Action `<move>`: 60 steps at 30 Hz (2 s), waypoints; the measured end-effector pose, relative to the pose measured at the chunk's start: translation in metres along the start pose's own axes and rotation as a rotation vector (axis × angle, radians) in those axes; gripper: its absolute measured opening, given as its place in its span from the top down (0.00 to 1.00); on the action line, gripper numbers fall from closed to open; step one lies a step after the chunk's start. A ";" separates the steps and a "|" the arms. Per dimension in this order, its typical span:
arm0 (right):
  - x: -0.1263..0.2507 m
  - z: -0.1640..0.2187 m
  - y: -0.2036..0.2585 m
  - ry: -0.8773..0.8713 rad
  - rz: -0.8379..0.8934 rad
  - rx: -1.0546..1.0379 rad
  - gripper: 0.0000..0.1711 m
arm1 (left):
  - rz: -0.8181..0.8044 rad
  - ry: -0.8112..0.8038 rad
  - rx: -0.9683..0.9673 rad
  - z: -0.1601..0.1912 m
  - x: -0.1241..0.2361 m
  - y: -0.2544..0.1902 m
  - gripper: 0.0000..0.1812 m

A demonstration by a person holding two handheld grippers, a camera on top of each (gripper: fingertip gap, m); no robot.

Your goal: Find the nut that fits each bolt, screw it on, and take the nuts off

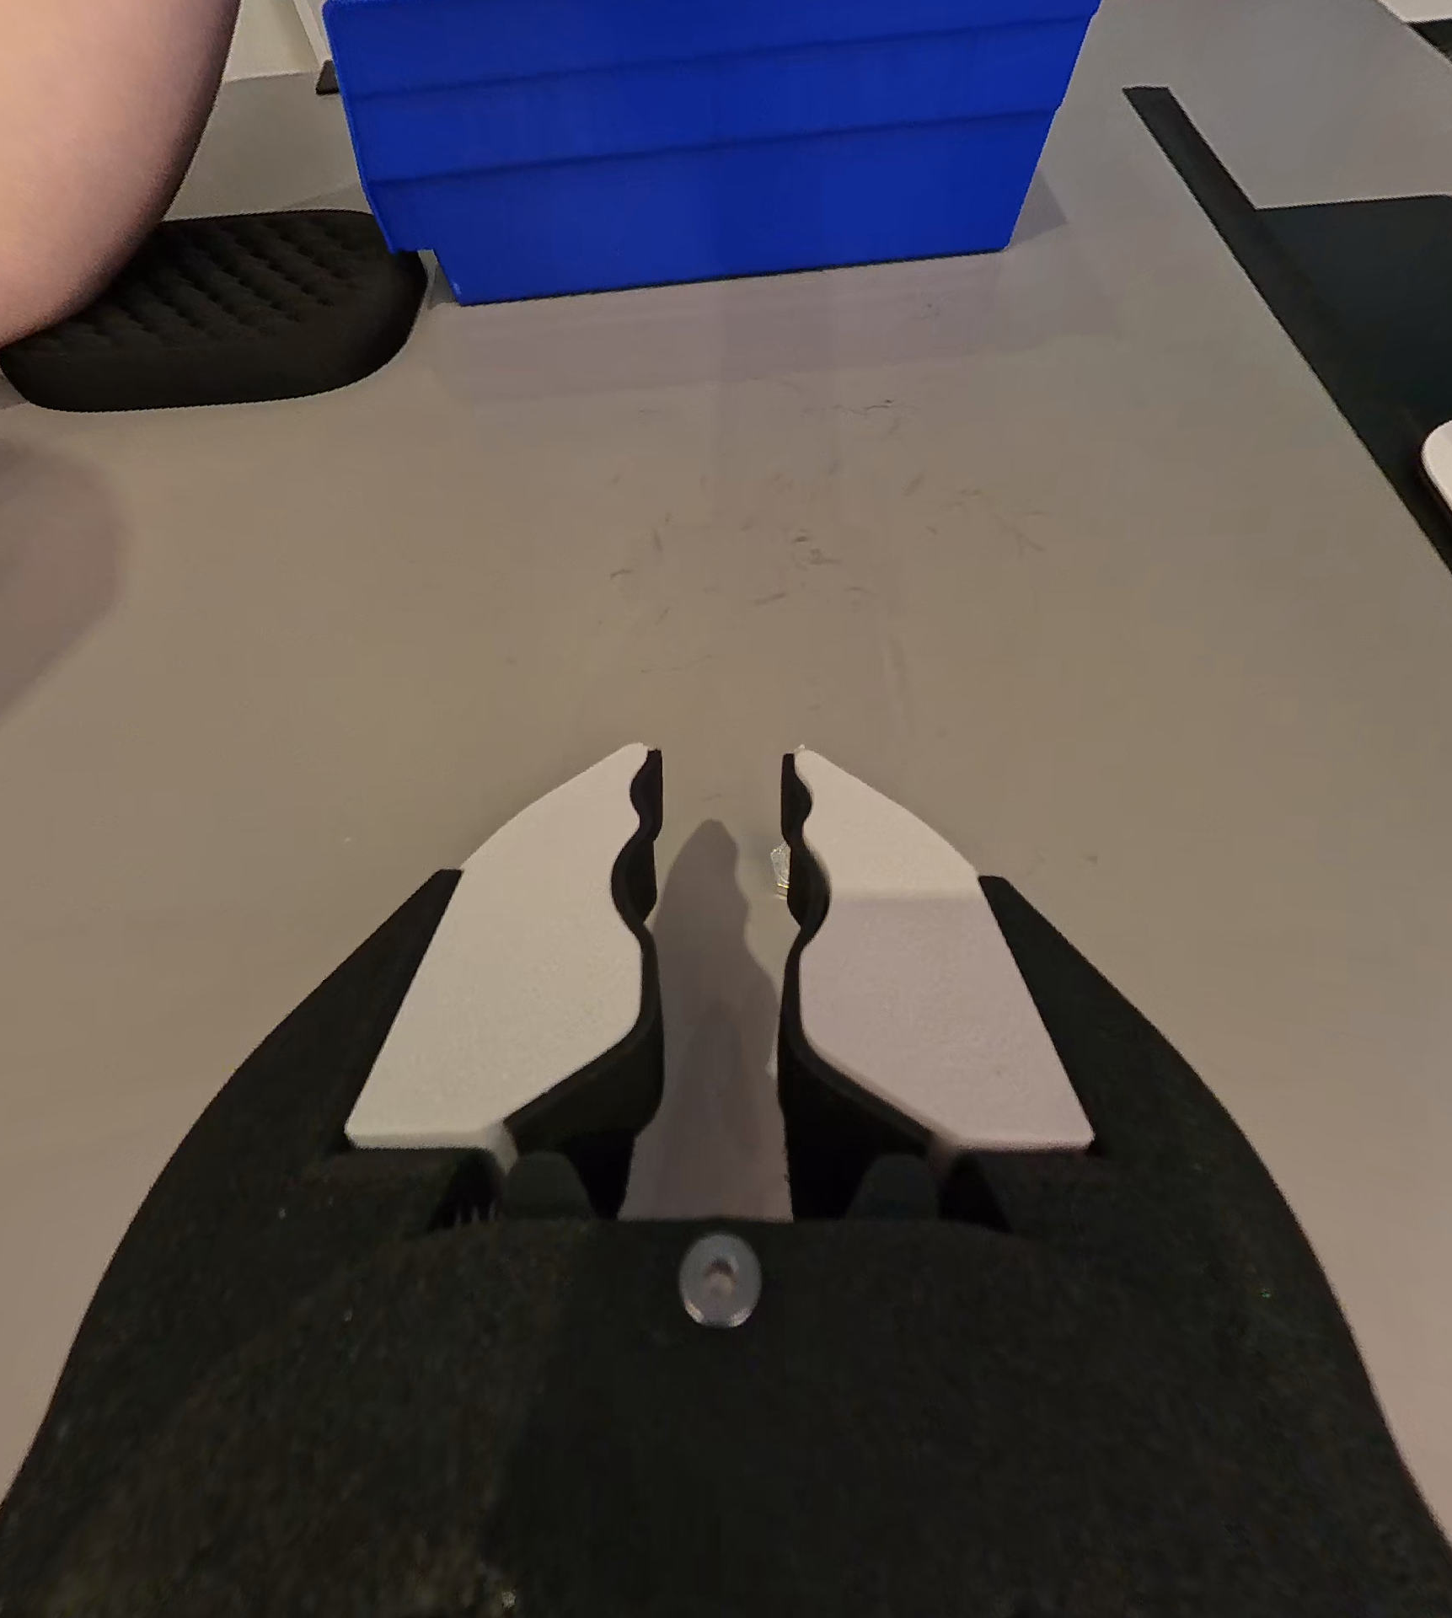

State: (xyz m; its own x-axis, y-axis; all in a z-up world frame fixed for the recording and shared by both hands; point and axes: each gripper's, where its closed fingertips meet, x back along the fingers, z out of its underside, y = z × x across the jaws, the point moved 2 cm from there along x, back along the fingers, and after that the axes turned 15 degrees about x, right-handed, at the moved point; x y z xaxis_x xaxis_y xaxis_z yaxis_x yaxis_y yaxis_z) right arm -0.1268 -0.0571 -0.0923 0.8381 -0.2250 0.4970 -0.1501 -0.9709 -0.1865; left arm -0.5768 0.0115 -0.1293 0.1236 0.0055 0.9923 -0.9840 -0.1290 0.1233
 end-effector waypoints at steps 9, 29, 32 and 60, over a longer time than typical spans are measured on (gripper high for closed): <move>-0.001 0.000 0.002 0.002 -0.011 0.001 0.86 | 0.037 0.007 -0.004 0.000 -0.002 -0.002 0.87; -0.002 0.000 0.003 0.007 -0.018 0.004 0.86 | 0.064 -0.018 -0.028 0.010 0.024 -0.001 0.91; -0.002 0.001 0.003 0.012 -0.018 0.007 0.86 | 0.144 -0.144 -0.064 0.008 0.057 -0.016 0.91; 0.040 -0.048 0.012 -0.078 0.082 0.309 0.84 | 1.393 -0.171 -0.888 0.139 0.153 -0.380 0.91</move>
State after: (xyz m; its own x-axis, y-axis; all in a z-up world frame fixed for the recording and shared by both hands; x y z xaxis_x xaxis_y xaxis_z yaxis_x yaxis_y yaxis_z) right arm -0.1200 -0.0818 -0.0338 0.8694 -0.2830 0.4050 -0.0626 -0.8761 -0.4780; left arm -0.1663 -0.0760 -0.0255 -0.9032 0.2687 0.3346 -0.0996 0.6272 -0.7725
